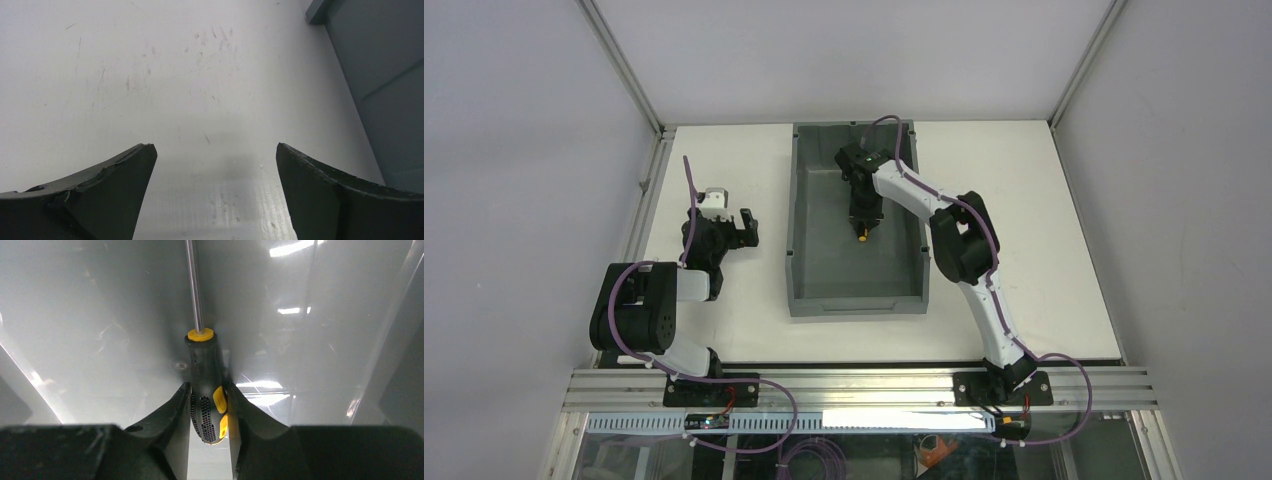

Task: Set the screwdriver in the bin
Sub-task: Place the screwdriver in the bin.

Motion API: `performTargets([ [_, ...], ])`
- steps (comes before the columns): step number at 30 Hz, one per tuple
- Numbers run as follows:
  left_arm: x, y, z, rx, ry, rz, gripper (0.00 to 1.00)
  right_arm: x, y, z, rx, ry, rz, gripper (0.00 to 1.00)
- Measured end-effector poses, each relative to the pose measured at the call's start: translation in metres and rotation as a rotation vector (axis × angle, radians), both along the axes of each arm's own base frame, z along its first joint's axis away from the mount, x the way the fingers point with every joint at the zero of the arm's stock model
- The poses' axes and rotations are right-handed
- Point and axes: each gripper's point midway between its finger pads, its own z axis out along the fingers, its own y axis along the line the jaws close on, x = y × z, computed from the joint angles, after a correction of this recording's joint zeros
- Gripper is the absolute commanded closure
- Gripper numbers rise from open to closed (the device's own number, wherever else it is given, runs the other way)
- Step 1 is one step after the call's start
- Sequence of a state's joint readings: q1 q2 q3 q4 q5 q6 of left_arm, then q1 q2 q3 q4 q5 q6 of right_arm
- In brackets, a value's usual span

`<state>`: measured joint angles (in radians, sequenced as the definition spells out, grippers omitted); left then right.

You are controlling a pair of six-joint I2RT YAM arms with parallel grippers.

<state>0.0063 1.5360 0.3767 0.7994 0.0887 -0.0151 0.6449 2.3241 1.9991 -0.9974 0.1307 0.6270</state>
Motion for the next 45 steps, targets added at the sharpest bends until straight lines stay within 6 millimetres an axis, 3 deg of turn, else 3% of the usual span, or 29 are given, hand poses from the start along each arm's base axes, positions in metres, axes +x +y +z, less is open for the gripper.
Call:
performTargets([
  [13,0.0,0.0,0.0,0.0,0.0,0.0,0.01,0.001,0.0,0.001,0.0,-0.003,0.002,0.53],
  [31,0.0,0.0,0.0,0.0,0.0,0.0,0.01,0.004,0.005,0.014,0.015,-0.027,0.021,0.37],
  [35,0.0,0.0,0.0,0.0,0.0,0.0,0.01,0.005,0.008,0.034,0.036,-0.063,0.038,0.3],
  [45,0.0,0.0,0.0,0.0,0.0,0.0,0.01,0.017,0.009,0.115,0.102,-0.231,0.091,0.01],
])
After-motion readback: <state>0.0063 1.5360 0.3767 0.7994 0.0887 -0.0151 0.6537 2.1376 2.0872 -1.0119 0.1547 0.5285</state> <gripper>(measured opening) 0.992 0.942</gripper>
